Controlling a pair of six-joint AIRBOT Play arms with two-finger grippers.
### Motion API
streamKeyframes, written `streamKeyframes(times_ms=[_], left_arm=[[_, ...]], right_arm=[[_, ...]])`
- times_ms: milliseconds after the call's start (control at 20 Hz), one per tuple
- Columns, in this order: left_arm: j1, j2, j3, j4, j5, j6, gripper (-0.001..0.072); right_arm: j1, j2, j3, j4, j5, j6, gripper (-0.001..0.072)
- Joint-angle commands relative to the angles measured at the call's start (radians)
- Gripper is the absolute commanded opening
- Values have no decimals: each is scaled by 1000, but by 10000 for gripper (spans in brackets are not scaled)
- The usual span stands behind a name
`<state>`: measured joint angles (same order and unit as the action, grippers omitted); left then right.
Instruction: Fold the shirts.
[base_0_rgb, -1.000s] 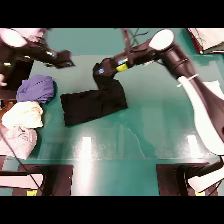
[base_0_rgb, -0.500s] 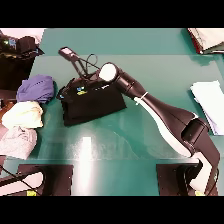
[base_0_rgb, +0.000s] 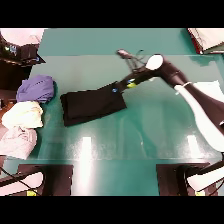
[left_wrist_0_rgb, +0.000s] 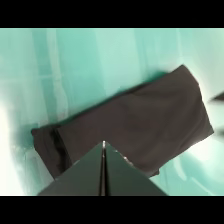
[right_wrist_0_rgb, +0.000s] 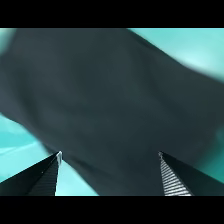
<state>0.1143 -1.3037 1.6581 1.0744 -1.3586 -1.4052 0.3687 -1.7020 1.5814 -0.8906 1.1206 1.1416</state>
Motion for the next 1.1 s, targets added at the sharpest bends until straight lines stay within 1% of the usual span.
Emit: streamKeyframes(times_ms=[0, 150, 300, 400, 450, 600, 650, 700, 750, 800, 850, 950, 1050], left_arm=[[0, -1, -25, -4, -11, 3, 29], [0, -1, -51, -8, -11, 2, 29], [0, -1, -67, -9, -16, 2, 29], [0, -1, -67, -9, -14, 2, 29], [0, -1, -67, -8, -15, 2, 29], [0, -1, -67, -9, -15, 3, 29], [0, -1, -67, -9, -15, 3, 29], [0, -1, -67, -9, -16, 3, 29], [0, -1, -67, -8, -18, 3, 29], [0, -1, -67, -9, -18, 8, 29], [0, -1, -67, -9, -21, 10, 29], [0, -1, -67, -9, -26, 10, 29], [0, -1, -67, -9, -30, 10, 29]], right_arm=[[-185, -17, -67, 69, 101, 34, 714], [-215, -121, 5, 142, 153, 49, 709], [-173, -247, 119, 158, 219, 85, 708], [-134, -323, 188, 211, 246, 98, 704], [-108, -355, 215, 218, 250, 110, 689], [-33, -414, 258, 219, 253, 116, 687], [-9, -423, 264, 219, 245, 116, 668], [10, -426, 266, 219, 228, 115, 571], [24, -425, 266, 219, 201, 114, 436], [33, -422, 266, 218, 180, 109, 254], [33, -415, 266, 219, 170, 81, 19], [25, -383, 266, 218, 157, 44, 22], [-10, -323, 264, 198, 151, 44, 20]])
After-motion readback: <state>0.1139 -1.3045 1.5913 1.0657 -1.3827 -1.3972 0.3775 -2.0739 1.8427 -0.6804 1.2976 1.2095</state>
